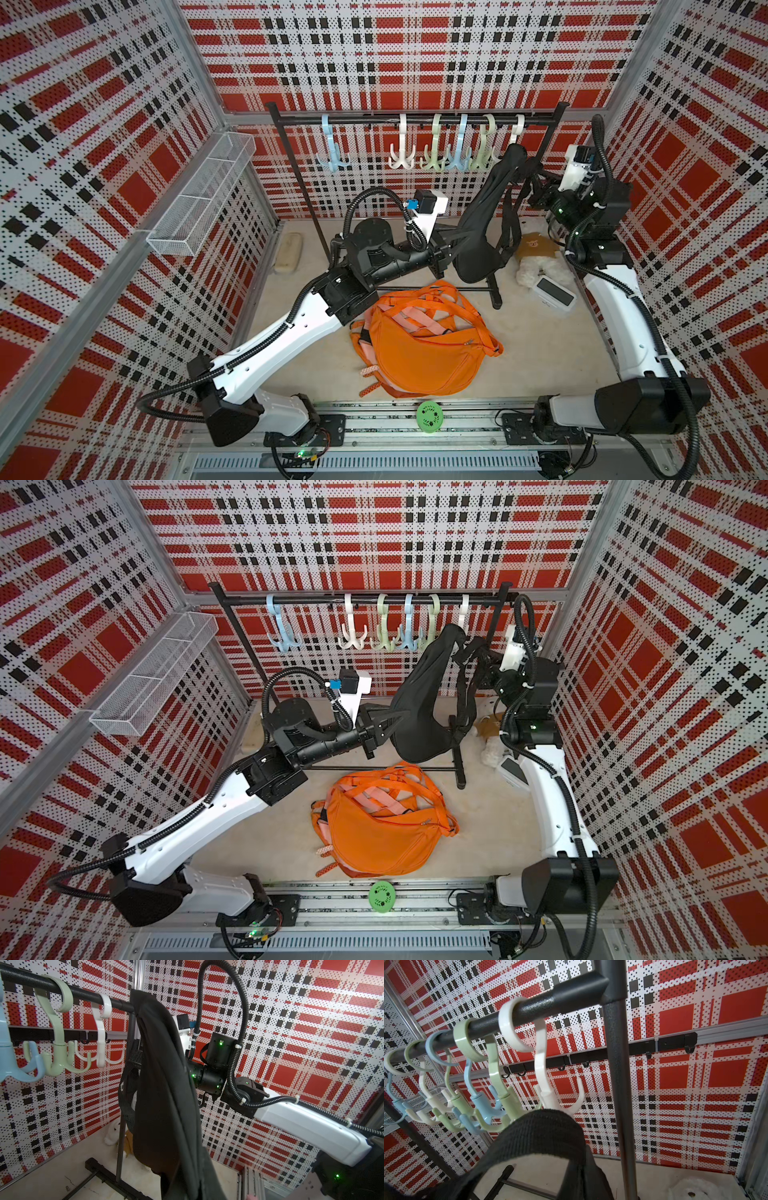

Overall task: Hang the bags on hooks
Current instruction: Hang the bag on the hook.

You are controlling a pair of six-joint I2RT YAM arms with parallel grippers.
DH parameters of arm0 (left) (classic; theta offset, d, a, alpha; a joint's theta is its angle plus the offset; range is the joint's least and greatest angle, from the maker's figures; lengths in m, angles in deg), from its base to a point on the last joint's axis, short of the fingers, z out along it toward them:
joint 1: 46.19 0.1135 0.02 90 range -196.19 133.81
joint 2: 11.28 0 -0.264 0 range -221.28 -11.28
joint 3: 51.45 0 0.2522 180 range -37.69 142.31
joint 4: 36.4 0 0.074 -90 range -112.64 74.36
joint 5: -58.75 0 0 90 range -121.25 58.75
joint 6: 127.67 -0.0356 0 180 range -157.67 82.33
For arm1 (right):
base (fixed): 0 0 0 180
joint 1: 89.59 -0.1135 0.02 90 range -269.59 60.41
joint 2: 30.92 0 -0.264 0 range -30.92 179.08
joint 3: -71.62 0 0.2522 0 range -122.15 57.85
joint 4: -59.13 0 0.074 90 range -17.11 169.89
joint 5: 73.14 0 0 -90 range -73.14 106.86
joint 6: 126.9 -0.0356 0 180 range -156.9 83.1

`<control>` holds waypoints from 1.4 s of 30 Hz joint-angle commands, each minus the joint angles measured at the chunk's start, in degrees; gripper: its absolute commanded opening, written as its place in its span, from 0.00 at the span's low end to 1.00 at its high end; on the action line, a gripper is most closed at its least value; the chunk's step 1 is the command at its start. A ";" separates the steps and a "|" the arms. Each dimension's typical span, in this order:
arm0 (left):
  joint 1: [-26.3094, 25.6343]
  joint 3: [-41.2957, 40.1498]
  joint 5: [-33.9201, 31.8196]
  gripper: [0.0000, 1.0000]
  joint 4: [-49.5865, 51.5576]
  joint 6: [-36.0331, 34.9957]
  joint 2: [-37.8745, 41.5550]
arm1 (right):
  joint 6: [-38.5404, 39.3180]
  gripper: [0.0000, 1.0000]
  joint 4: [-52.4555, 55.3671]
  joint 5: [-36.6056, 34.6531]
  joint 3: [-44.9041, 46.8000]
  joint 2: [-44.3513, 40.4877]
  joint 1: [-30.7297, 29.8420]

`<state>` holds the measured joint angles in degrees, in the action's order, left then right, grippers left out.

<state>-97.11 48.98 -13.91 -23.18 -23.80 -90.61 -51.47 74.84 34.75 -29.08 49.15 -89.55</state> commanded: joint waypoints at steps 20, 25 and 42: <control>3.37 -0.35 -1.76 0.00 -1.78 4.41 -3.80 | 4.94 0.00 7.08 3.15 -11.73 11.67 -0.91; 2.88 -1.73 -1.85 0.00 -1.81 4.71 -4.06 | 5.04 0.00 6.00 1.93 -8.08 9.37 -0.91; -1.69 -11.87 -3.23 0.20 -5.59 8.59 -8.56 | 3.73 0.49 5.04 -12.74 7.75 -7.49 -0.93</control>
<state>-98.40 38.16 -16.58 -25.91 -17.31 -97.21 -47.75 82.01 24.92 -23.14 44.58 -90.28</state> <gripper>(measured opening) 0.184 0.451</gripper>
